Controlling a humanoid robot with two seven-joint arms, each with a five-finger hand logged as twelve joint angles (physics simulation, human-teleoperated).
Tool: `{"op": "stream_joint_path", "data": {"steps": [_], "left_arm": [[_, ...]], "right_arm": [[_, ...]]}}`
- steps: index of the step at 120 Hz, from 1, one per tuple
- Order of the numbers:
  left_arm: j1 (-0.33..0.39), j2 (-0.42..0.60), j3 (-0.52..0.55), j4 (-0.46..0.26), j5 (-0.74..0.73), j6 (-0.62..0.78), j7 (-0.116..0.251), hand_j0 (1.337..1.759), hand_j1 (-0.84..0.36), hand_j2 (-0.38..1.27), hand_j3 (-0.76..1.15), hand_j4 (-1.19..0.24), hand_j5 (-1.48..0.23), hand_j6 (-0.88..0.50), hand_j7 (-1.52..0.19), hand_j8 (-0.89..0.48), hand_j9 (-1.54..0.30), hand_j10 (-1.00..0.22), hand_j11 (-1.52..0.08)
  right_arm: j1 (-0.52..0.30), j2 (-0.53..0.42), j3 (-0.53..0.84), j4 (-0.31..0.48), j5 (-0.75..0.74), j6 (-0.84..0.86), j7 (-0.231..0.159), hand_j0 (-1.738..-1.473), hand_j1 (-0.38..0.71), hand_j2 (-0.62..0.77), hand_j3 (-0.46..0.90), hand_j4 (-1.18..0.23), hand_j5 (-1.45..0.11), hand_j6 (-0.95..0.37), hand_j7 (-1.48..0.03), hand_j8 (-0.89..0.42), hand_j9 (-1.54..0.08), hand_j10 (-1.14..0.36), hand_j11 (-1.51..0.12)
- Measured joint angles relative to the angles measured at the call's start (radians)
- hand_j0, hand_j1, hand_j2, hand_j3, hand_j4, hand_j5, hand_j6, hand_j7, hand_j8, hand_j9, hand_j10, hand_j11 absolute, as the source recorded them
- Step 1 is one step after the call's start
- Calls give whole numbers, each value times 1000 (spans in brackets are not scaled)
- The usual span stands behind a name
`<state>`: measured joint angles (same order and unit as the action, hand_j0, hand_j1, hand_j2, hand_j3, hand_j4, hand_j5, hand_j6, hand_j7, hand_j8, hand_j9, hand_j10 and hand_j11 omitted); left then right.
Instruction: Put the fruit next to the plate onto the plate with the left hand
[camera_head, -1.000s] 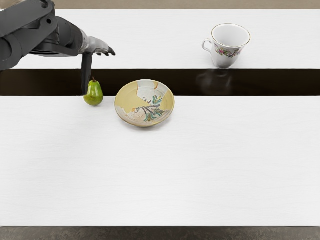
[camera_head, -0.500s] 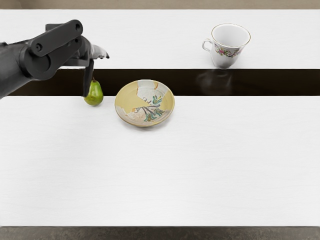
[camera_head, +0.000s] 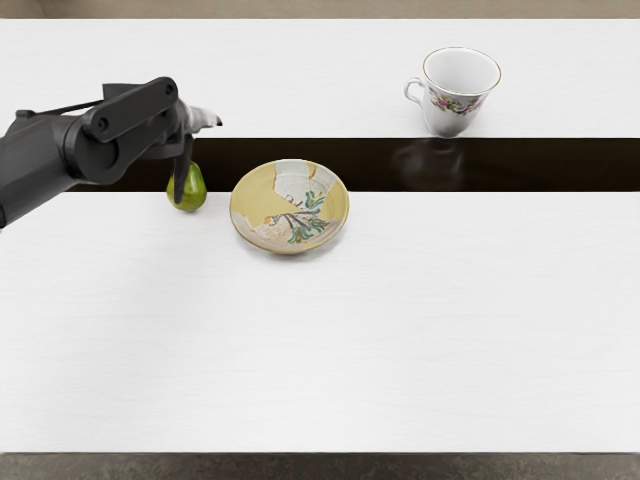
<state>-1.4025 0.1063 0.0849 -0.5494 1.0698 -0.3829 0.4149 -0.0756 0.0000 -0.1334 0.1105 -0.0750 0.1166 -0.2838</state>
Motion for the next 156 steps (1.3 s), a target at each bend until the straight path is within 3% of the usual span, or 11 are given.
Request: {"op": "stream_joint_path", "data": {"steps": [52,103,156], "left_arm": [[23,0,4,11,-23,-21,-21,1658,217,23,0,-112,-144,-113,-144,-113,-144,-112,-144],[28,-83,27,152,-19,-23,-125,1658,135,36,0,-180,-232,-180,-232,-180,-232,-179,-232],[29,-78,112,169,-25,-32,-134,1658,135,36,0,-179,-232,-180,-232,-180,-232,-179,-232]], "right_arm": [[1,0,-1,0,0,0,0,-1658,-349,0,0,0,0,0,0,0,0,0,0],[1,0,-1,0,0,0,0,-1658,-349,0,0,0,0,0,0,0,0,0,0],[1,0,0,0,0,0,1,-1658,-349,0,0,0,0,0,0,0,0,0,0]]}}
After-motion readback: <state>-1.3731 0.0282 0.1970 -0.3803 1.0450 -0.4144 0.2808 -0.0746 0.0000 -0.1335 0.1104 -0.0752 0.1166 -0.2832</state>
